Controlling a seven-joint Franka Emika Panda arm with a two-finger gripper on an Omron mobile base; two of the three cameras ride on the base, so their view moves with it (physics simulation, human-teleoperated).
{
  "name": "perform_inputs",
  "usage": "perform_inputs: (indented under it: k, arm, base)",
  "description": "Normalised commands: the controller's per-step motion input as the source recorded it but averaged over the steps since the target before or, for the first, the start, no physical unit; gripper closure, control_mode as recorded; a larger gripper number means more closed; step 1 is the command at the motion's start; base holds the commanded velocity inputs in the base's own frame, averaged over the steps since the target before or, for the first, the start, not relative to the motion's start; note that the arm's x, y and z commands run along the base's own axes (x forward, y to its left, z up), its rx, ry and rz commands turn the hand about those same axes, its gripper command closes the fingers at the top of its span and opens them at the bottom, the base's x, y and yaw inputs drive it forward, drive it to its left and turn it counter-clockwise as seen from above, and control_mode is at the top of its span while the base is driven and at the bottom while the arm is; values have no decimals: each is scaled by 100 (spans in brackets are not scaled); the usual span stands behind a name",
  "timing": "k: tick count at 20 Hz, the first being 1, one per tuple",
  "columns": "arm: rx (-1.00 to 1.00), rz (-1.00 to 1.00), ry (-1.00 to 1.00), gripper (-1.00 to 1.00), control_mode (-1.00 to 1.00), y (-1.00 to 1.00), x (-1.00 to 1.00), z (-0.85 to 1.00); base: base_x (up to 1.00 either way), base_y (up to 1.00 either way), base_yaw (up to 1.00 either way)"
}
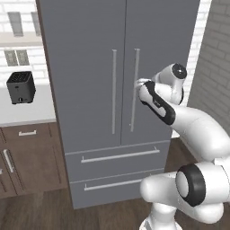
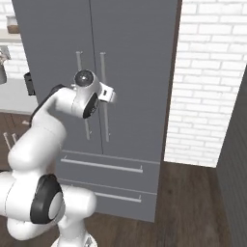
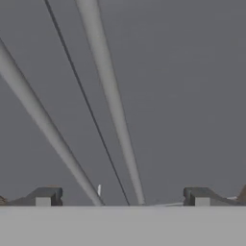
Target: Take the strawberry from the fridge and place it on top of the pancake, located on the dining counter.
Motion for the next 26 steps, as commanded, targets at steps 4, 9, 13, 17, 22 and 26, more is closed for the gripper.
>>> perform_inputs:
  k: [4, 9, 13, 17, 22, 26]
  arm:
    - [0, 0, -4, -100, -100, 20, 52, -2]
    - [-2, 1, 0, -100, -100, 10, 43, -3]
    - [0, 3, 0, -100, -100, -1, 46, -1]
    - [0, 4, 0, -100, -100, 0, 58, -6]
    - [0, 3, 0, -100, -100, -5, 50, -2]
    - [0, 0, 0, -100, -100, -6, 42, -6]
  base:
    - [0, 0, 0]
    - [0, 0, 0]
    - [0, 0, 0]
    - [0, 0, 0]
    - [0, 0, 0]
    - [0, 0, 0]
